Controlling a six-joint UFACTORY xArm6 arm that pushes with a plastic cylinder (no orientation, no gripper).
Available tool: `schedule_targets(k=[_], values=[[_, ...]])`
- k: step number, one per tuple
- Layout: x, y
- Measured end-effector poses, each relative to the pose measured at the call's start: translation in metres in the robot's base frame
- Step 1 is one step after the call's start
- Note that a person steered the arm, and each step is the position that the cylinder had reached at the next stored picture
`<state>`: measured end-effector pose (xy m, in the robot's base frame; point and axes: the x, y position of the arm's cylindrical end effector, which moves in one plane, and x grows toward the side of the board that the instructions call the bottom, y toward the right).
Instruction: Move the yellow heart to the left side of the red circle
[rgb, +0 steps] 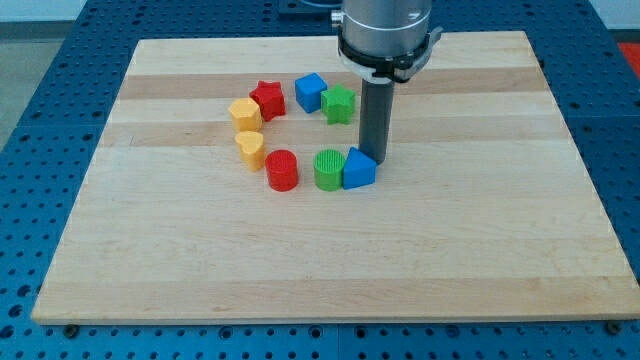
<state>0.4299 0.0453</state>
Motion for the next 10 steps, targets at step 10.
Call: schedule_targets(k=[10], values=[[-0.035, -0.047]])
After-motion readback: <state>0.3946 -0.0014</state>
